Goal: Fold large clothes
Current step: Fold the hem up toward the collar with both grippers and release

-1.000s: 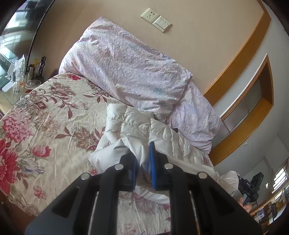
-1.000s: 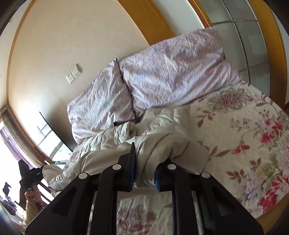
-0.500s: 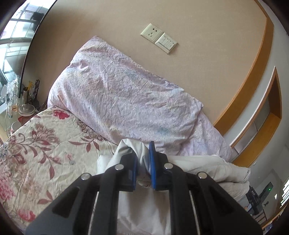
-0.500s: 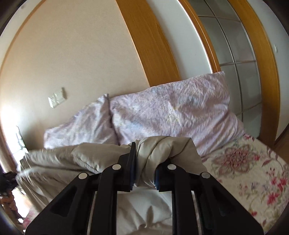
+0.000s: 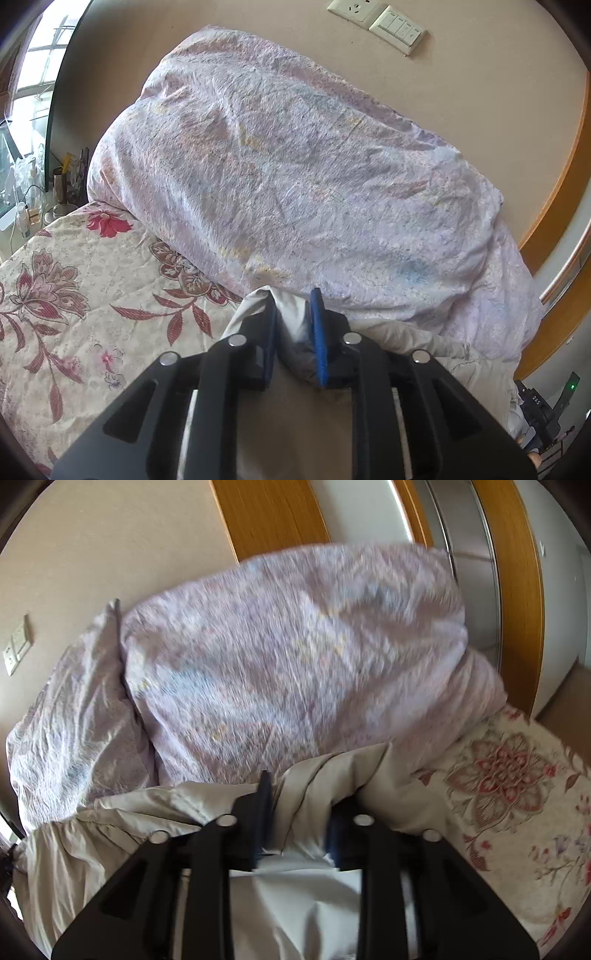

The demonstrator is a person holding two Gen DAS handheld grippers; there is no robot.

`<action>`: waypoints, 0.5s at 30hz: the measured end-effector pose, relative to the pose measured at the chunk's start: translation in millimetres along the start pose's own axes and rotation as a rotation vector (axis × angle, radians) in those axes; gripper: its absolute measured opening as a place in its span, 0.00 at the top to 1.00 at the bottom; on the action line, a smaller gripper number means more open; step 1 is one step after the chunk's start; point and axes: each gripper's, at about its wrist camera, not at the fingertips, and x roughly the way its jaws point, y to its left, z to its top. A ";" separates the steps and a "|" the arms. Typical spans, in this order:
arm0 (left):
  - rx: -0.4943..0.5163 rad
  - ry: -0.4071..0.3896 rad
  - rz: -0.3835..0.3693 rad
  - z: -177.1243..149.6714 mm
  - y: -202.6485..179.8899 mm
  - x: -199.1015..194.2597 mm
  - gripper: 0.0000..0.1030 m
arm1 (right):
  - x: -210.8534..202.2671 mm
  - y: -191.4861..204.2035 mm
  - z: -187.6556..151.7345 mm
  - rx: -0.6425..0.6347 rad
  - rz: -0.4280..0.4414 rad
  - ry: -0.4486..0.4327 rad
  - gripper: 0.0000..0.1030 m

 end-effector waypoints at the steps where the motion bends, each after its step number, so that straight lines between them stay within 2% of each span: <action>1: -0.009 -0.003 0.015 0.4 -0.2 1.4 0.60 | -0.6 -0.5 2.6 0.011 0.025 -0.002 0.42; 2: -0.007 -0.012 0.025 1.4 -1.2 0.1 0.37 | -6.5 0.4 4.6 0.008 0.039 -0.031 0.21; 3: 0.006 -0.040 0.036 2.3 -3.1 -6.0 0.24 | -18.3 2.9 6.9 -0.007 0.045 -0.088 0.13; 4: 0.026 -0.065 0.035 3.3 -6.2 -12.5 0.21 | -33.9 7.1 8.0 -0.043 0.063 -0.155 0.12; 6: 0.088 -0.098 0.033 3.0 -15.4 -30.3 0.14 | -50.9 17.3 7.4 -0.109 0.079 -0.170 0.12; 9: 0.181 -0.093 0.012 -10.1 -35.8 -54.4 0.09 | -64.0 41.7 -14.2 -0.250 0.138 -0.059 0.16; 12: 0.333 -0.087 0.018 -44.2 -60.6 -76.8 0.05 | -69.7 64.0 -49.6 -0.396 0.167 0.033 0.25; 15: 0.477 -0.063 0.041 -83.3 -83.6 -80.7 0.05 | -68.0 79.9 -73.7 -0.476 0.166 0.075 0.26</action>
